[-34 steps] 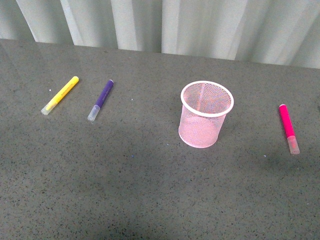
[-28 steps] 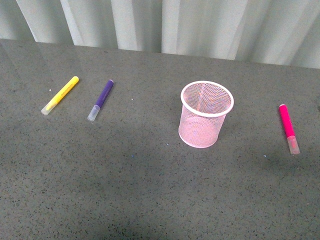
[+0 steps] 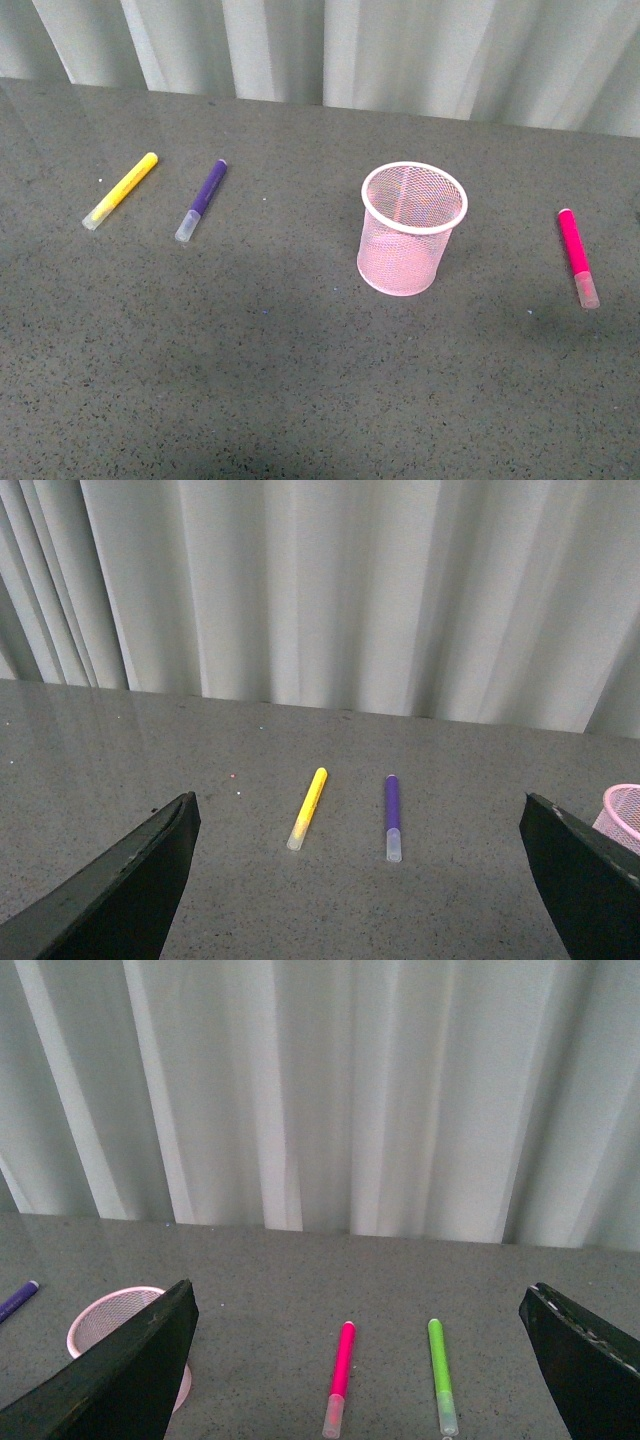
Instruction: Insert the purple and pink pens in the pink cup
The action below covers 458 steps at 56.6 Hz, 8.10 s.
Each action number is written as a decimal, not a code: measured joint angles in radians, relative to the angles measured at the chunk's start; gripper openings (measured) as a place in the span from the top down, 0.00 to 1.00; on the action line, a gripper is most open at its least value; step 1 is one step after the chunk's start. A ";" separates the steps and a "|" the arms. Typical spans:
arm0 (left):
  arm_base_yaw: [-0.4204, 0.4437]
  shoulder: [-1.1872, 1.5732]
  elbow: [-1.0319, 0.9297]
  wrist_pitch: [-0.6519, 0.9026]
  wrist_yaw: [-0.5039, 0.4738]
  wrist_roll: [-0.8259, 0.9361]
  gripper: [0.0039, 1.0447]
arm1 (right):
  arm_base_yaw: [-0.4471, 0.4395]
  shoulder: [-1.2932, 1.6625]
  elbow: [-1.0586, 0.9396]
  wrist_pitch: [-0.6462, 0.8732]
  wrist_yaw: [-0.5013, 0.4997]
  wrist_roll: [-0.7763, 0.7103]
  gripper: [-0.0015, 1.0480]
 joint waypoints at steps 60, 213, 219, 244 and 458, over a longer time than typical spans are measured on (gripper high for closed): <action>-0.058 0.101 0.050 -0.109 -0.185 -0.100 0.06 | 0.000 0.000 0.000 0.000 0.000 0.000 0.07; -0.218 2.485 1.808 -0.496 -0.147 0.111 0.16 | 0.000 0.000 0.000 0.000 0.000 0.000 0.07; -0.218 2.492 1.815 -0.497 -0.143 0.115 0.31 | 0.000 0.000 0.000 0.000 0.000 0.000 0.07; -0.219 2.503 1.812 -0.457 -0.159 0.134 0.88 | 0.000 0.000 0.000 0.000 0.000 0.000 0.07; -0.653 2.282 0.956 1.342 -0.233 -0.576 0.06 | 0.000 0.000 0.000 0.000 0.000 0.000 0.07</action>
